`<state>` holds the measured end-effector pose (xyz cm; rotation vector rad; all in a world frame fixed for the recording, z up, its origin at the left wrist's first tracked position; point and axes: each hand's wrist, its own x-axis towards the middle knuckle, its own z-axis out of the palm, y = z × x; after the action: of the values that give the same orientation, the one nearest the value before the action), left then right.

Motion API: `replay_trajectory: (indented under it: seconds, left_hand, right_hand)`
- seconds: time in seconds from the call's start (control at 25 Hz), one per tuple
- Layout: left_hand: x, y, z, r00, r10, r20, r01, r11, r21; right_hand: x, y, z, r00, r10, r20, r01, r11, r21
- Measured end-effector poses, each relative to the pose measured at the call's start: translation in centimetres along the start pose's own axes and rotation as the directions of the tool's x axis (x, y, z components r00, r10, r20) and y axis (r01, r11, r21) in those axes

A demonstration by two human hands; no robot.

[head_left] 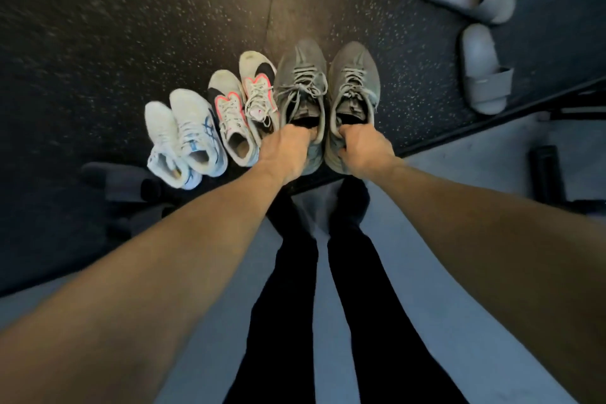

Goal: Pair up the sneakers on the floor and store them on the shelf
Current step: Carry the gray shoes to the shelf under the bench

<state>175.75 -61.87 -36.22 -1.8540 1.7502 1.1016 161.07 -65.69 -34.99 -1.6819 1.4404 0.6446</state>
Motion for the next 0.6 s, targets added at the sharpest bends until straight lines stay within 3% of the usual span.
replay_trajectory:
  seconds: [0.28, 0.6]
  left_hand:
    - [-17.3, 6.2, -11.2, 0.999, -0.049, -0.008, 0.047, 0.987, -0.155]
    - [-32.6, 10.9, -18.6, 0.994, -0.032, -0.107, 0.017, 0.990, -0.137]
  right_hand:
    - [-19.0, -4.2, -10.5, 0.999, -0.041, 0.027, 0.041, 0.999, -0.011]
    - [-34.5, -7.1, -15.9, 0.978, -0.204, -0.043, 0.200, 0.976, -0.084]
